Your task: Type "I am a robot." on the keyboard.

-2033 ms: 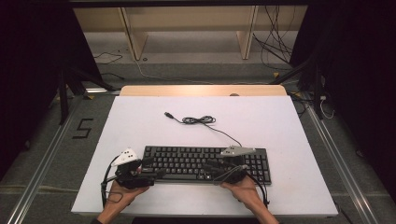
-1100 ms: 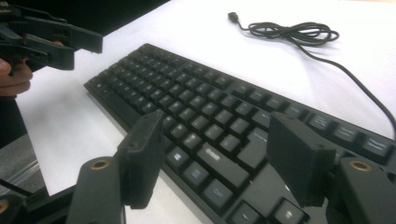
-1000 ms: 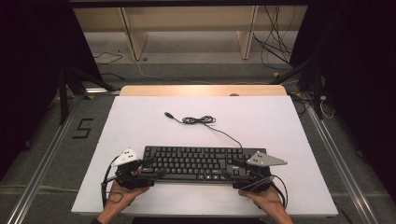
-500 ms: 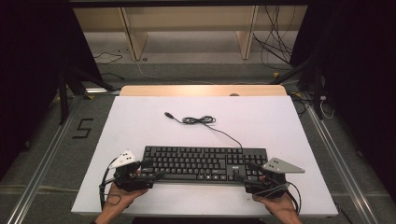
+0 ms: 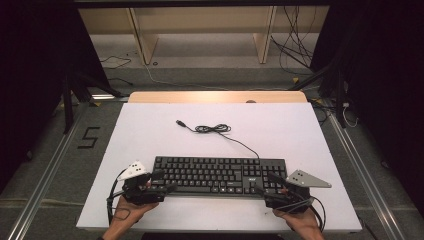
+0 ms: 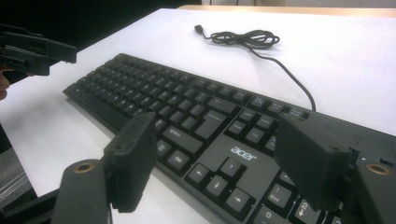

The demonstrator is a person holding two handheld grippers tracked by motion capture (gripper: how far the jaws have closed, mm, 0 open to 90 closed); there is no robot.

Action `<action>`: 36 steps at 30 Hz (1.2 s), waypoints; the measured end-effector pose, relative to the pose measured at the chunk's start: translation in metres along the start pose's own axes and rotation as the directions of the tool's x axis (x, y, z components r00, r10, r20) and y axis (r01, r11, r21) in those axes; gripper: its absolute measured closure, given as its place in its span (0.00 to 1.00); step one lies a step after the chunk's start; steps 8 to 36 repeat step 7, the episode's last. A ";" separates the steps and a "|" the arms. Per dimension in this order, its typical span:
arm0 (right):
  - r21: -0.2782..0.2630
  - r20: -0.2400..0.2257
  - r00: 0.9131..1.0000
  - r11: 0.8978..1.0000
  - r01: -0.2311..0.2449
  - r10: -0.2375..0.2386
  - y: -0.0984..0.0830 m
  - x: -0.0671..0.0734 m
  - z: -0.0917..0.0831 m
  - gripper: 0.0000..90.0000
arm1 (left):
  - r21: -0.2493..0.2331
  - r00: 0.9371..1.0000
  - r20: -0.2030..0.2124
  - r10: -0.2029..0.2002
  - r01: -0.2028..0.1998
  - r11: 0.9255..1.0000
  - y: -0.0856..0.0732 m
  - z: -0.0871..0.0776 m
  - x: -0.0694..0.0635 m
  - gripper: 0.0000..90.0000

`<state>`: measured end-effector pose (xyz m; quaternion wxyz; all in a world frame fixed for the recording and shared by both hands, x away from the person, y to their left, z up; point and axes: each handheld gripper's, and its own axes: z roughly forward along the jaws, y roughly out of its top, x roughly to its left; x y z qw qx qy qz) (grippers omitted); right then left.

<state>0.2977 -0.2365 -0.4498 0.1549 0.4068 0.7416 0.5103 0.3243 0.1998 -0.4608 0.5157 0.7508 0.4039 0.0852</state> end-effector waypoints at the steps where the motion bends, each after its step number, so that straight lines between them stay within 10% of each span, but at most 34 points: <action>1: -0.001 0.000 1.000 1.000 0.001 -0.001 0.000 0.000 0.000 0.34 | 0.000 1.000 -0.001 -0.001 0.001 1.000 0.000 0.000 0.000 0.28; 36: -0.008 0.003 1.000 1.000 0.002 -0.002 0.001 0.000 0.000 0.33 | 0.002 1.000 -0.005 0.002 -0.002 1.000 0.000 0.000 0.002 0.28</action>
